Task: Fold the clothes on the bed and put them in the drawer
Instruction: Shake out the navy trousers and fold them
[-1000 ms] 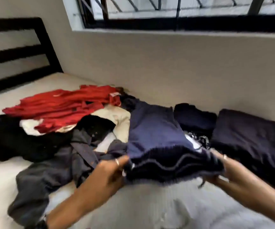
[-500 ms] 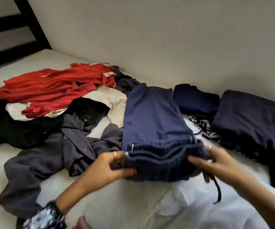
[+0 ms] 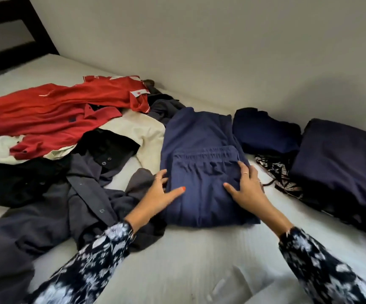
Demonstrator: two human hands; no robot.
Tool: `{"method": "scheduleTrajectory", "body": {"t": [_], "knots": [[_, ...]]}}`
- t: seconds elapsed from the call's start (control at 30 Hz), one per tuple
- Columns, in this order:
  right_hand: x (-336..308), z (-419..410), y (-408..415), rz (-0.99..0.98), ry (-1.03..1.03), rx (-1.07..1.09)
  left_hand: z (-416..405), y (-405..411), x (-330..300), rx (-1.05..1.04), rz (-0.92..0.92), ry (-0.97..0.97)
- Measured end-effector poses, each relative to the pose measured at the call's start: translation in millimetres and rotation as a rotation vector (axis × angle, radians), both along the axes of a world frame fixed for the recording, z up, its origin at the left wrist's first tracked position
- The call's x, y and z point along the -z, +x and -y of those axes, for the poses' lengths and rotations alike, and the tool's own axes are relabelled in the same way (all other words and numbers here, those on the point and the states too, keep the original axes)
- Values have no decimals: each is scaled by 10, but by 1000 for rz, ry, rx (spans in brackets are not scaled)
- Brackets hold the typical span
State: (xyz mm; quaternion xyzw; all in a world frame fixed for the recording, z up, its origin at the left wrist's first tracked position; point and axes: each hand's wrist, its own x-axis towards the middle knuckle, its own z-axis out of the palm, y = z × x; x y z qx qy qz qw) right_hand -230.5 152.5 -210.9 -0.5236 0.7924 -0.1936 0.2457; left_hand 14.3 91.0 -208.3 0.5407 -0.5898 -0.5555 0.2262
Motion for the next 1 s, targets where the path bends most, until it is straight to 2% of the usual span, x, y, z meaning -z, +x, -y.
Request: {"method": "scheduleTrajectory", "body": {"t": [0.1, 0.17, 0.27, 0.47, 0.6, 0.73, 0.8, 0.93, 1.0], "knots": [[144, -397, 166, -317, -136, -163, -394, 76, 22, 158, 160, -292], [271, -637, 254, -472, -188, -293, -652, 144, 76, 296, 394, -463], [391, -785, 317, -557, -99, -471, -731, 242, 245, 384, 687, -601], [354, -651, 257, -550, 80, -499, -532, 186, 321, 477, 850, -912], [258, -639, 257, -599, 90, -531, -457, 135, 84, 524, 945, -925], [-117, -652, 273, -527, 3, -478, -424, 144, -156, 473, 933, -772], [-331, -699, 241, -549, -63, -512, -463, 167, -335, 504, 945, -760], [-825, -938, 208, -515, 58, -576, -667, 272, -794, 655, 824, -612], [-1048, -1153, 211, -421, 116, -664, -793, 342, -1020, 803, 739, -544]]}}
